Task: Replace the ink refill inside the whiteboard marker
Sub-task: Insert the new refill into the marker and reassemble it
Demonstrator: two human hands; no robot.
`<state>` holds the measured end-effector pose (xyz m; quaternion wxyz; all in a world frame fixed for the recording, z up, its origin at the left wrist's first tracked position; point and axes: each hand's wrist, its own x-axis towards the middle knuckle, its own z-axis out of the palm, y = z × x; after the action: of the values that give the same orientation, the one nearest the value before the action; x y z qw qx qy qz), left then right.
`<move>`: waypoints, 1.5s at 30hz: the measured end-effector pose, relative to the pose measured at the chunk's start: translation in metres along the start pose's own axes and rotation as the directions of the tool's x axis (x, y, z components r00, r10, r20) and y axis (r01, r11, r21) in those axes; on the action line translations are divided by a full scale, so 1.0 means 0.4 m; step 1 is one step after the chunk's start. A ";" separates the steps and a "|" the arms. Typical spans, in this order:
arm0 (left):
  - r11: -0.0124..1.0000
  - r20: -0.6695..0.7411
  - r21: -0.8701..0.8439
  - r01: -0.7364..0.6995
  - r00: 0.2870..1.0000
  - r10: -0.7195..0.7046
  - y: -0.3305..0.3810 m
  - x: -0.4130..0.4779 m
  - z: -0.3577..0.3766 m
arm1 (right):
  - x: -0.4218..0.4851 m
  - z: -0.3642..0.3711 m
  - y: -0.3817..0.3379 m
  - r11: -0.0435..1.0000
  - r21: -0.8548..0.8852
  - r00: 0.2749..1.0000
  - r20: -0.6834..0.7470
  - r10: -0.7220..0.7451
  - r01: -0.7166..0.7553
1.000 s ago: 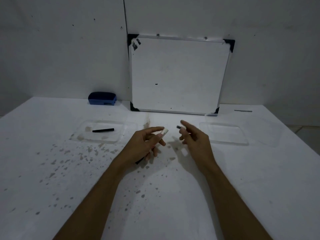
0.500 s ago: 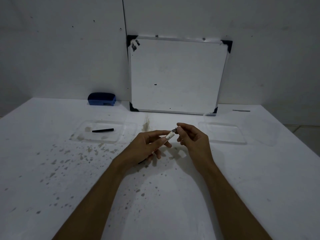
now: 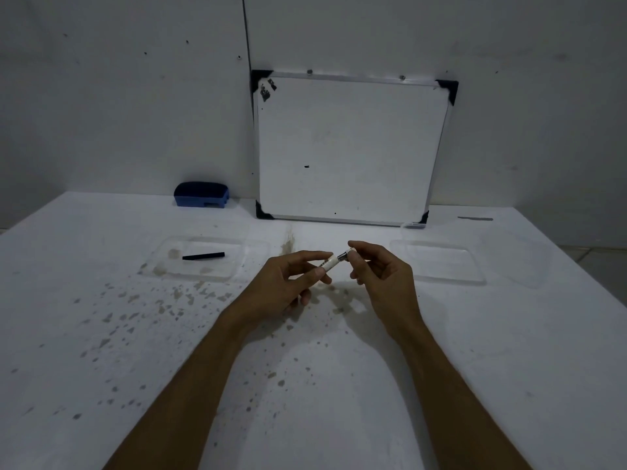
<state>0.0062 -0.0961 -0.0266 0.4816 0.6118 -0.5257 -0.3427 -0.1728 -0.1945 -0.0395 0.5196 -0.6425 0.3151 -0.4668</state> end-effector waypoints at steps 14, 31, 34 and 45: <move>0.998 0.076 -0.066 -0.011 0.997 0.016 -0.001 -0.004 -0.006 | -0.006 0.000 -0.014 0.872 0.359 0.931 0.270 0.245 -0.333; 0.993 0.155 -0.120 -0.011 0.987 0.030 -0.014 -0.014 -0.007 | -0.005 -0.035 -0.004 0.703 0.340 0.746 0.523 0.411 -0.625; 0.987 0.152 -0.161 -0.016 0.987 0.041 -0.018 -0.015 0.001 | 0.006 -0.042 -0.004 0.712 0.303 0.716 0.577 0.392 -0.634; 0.971 0.123 -0.210 0.116 0.988 -0.092 0.039 0.004 0.063 | -0.009 -0.035 -0.012 0.871 0.336 0.918 0.296 0.264 -0.359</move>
<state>-0.0218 -0.1031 -0.0193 0.4964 0.5620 -0.4786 -0.4568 -0.1874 -0.1953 -0.0356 0.7381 -0.5204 0.2524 -0.3473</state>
